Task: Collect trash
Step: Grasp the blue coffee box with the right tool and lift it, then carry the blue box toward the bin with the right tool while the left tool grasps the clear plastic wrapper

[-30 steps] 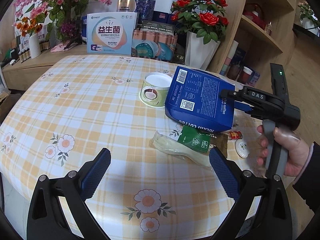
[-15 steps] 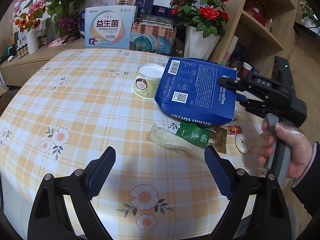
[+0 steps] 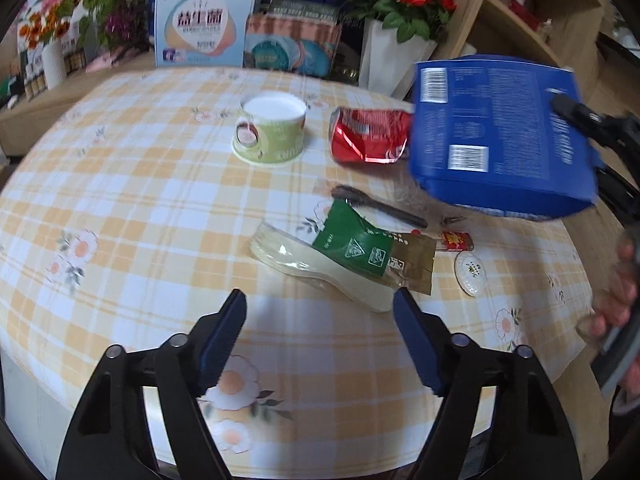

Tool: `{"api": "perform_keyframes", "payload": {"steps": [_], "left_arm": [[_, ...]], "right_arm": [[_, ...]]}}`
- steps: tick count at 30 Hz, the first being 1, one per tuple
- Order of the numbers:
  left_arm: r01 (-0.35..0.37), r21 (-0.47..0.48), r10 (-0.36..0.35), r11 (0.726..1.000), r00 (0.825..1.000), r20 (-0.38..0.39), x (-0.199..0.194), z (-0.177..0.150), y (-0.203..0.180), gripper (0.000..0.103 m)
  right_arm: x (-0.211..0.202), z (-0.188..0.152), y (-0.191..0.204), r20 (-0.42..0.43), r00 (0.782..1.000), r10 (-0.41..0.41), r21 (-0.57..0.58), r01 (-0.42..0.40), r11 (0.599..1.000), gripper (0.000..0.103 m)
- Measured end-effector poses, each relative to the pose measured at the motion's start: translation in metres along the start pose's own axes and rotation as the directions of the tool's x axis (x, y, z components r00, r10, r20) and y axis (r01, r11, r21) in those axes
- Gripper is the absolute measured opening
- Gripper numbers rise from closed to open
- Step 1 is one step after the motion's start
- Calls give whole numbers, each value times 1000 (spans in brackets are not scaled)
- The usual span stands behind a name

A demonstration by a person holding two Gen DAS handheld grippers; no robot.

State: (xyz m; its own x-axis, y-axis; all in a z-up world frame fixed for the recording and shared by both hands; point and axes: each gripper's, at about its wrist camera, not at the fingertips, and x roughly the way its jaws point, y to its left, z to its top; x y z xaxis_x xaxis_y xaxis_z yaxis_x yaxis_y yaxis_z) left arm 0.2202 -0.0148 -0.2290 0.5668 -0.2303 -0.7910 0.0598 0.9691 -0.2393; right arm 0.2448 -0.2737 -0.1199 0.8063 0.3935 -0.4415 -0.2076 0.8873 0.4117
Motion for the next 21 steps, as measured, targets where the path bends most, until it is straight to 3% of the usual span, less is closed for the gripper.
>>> {"api": "perform_keyframes", "payload": {"steps": [3,9,13,16,18,21], "left_arm": [[3,-54,-6,999,999,-45,21,4,-4,67],[-121,10,121,993,990,-73,54,17,-23,67],[-145,41,148,989,986,-80,57,16,-22,67],[-139,35,141,990,988,-66,50,10,-14,55],[-139,43,141,989,988,-64,46,7,-8,36],[-83,21,84,996,993,-82,41,6,4,17]], "right_arm": [[-13,-1,-12,16,998,-66,-10,66,998,43],[-36,-6,-36,40,993,-109,7,109,994,43],[-45,-11,-40,44,993,-107,11,106,994,43],[-48,-16,-36,43,994,-103,-4,103,995,43],[-48,-20,-36,35,995,-97,5,96,995,43],[-48,-28,-32,19,995,-98,6,98,995,43]]}}
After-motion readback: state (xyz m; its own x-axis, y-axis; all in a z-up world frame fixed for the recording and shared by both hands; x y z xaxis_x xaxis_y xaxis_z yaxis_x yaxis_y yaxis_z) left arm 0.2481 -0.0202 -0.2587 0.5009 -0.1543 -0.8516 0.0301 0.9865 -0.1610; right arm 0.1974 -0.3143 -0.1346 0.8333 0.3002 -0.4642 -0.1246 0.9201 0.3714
